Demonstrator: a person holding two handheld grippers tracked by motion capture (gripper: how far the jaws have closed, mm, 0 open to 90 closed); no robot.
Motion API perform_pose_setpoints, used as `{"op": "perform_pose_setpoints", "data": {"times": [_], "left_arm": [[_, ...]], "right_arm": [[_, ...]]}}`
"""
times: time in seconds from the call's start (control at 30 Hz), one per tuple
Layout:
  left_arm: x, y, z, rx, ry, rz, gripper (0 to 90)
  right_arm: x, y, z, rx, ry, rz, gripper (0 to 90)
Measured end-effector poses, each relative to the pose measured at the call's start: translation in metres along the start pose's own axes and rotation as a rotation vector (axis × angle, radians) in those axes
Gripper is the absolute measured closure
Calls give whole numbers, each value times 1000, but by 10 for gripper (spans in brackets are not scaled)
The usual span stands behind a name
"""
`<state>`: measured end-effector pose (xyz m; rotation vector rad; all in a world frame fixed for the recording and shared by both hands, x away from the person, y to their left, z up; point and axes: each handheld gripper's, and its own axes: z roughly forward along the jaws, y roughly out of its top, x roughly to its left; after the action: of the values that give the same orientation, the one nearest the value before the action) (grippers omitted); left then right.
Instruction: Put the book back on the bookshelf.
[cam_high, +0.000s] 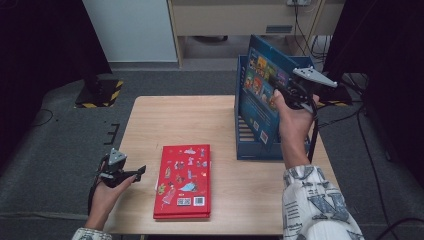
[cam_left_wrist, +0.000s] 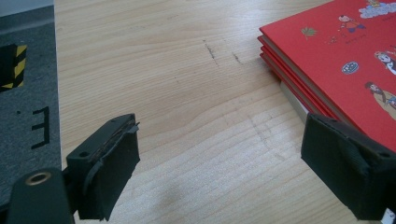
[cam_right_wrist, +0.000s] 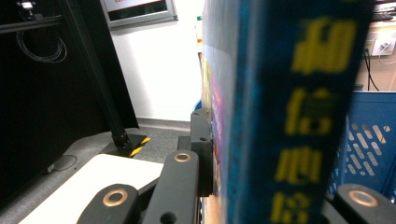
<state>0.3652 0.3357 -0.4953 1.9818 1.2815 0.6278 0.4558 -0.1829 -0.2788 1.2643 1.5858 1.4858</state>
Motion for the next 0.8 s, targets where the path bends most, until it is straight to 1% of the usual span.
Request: {"op": "perform_pose_setpoints", "data": {"times": [0.1, 0.23, 0.37, 0.57, 0.67, 0.8], "left_arm": [[0, 0, 0, -3, -1, -5, 105], [1, -1, 0, 2, -4, 1, 105], [0, -1, 1, 0, -8, -3, 105], [1, -1, 0, -6, -7, -8, 107], [1, 0, 0, -1, -9, -4, 106], [1, 0, -1, -6, -10, -4, 107]], "right_arm": [[0, 1, 6, -3, -10, 0, 834], [-1, 2, 12, 0, -22, 5, 834], [-1, 1, 17, 4, -27, 7, 834], [-3, 2, 24, 3, -38, 13, 834], [-4, 1, 26, 4, -43, 15, 834], [-4, -2, 30, 7, -49, 15, 834]]}}
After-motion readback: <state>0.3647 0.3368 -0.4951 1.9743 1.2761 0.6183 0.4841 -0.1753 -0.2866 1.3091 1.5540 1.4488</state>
